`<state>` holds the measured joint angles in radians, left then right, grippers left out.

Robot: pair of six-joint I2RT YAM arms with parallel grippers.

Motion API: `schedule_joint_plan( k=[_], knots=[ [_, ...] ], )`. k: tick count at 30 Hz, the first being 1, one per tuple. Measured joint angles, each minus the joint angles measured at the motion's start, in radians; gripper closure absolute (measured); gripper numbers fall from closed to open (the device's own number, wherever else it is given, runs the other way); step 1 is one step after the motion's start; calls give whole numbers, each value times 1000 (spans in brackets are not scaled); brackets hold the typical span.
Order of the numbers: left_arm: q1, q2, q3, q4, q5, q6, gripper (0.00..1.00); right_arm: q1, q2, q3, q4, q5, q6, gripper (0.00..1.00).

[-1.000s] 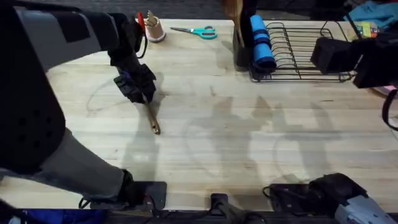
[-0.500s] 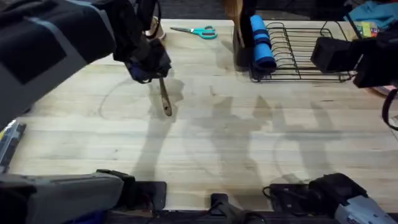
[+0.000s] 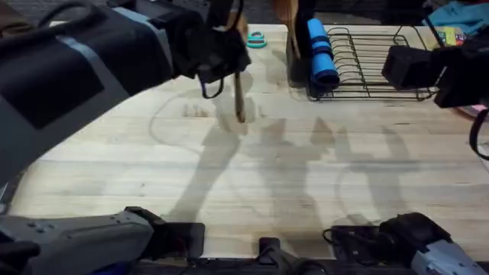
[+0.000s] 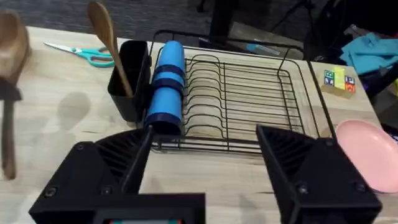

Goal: Pick up the spoon on the table one by one and put them onto the rack

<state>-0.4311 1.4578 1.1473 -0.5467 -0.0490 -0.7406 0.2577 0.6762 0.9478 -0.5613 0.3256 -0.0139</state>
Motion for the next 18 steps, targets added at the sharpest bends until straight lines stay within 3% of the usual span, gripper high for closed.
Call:
schedule_joint_plan(
  k=[8, 18],
  knots=[
    [-66, 0, 0, 253, 0, 41, 956, 0, 0, 0, 0, 0, 0, 5],
    [-74, 1, 0, 527, -1, 70, 956, 0, 0, 0, 0, 0, 0, 5]
  ],
)
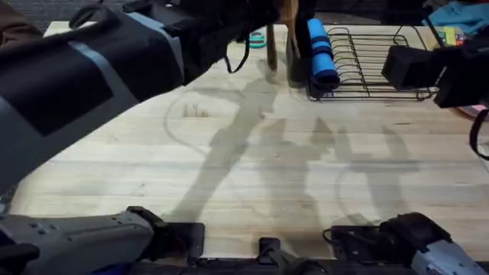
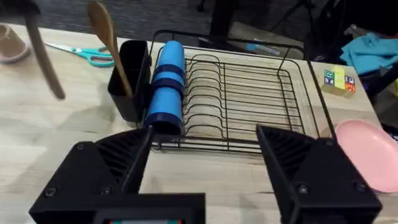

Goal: Pick up the spoon on the table one by one and put them onto the rack

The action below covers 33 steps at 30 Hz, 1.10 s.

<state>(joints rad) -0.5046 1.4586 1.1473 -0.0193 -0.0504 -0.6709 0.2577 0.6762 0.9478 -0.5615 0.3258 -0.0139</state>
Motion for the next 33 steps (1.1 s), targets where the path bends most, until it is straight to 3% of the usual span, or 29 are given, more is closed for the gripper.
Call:
schedule_joint_plan(
  k=[8, 24, 33],
  knots=[
    [-40, 30, 0, 236, -3, 74, 956, 0, 0, 0, 0, 0, 0, 5],
    [-64, 247, 0, 564, -5, 89, 956, 0, 0, 0, 0, 0, 0, 5],
    [-77, 329, 0, 590, -6, 88, 956, 0, 0, 0, 0, 0, 0, 5]
  ],
)
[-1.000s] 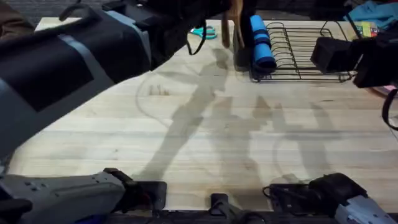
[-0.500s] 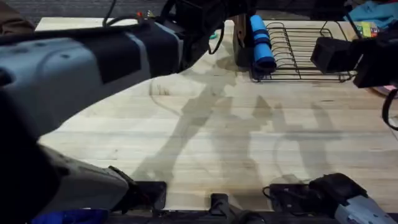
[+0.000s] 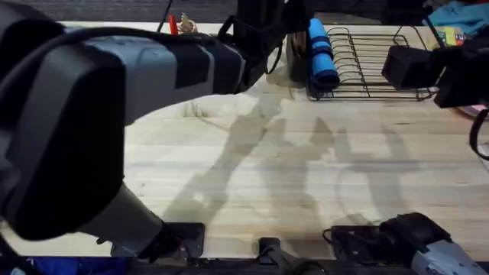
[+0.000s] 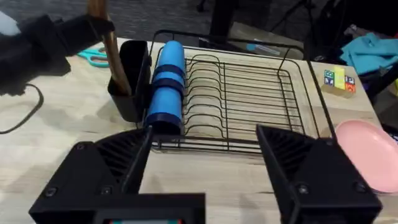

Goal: Pick up the spoon on the table one by one and put them onto the rack

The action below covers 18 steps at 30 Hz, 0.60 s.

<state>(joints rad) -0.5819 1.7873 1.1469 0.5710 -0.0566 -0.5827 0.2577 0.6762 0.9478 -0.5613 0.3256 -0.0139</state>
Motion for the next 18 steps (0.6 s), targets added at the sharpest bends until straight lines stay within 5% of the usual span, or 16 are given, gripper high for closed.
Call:
schedule_joint_plan(
  k=[18],
  knots=[
    [-5, 16, 0, -245, 10, 0, 956, 0, 0, 0, -1, 0, 0, 5]
  ],
)
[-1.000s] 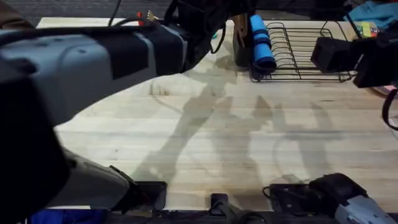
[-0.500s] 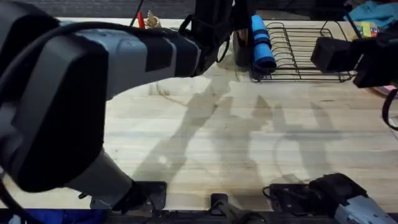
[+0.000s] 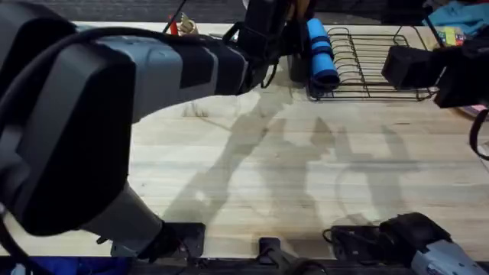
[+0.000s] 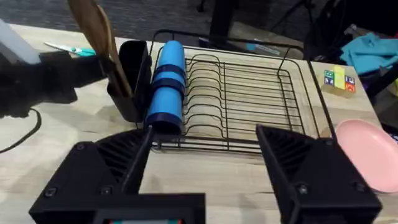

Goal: Pick up the spoon on the table one by one and put them onto the rack

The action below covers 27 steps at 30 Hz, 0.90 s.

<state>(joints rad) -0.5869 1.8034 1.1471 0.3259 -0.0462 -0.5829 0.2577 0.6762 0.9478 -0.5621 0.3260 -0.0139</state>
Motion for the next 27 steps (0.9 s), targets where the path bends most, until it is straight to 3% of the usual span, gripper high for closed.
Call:
schedule_joint_plan(
  k=[14, 17, 21, 27],
  knots=[
    [-6, 0, 0, -46, 8, 1, 921, 0, 0, 0, -1, 0, 0, 5],
    [-5, 0, 0, -51, 14, 1, 800, 0, 0, 0, -1, 0, 0, 5],
    [-5, 0, 0, -54, 27, 1, 505, 0, 0, 0, -2, 0, 0, 5],
    [-5, 0, 0, -54, 29, 28, 319, 0, 0, 0, -2, 0, 0, 5]
  ],
)
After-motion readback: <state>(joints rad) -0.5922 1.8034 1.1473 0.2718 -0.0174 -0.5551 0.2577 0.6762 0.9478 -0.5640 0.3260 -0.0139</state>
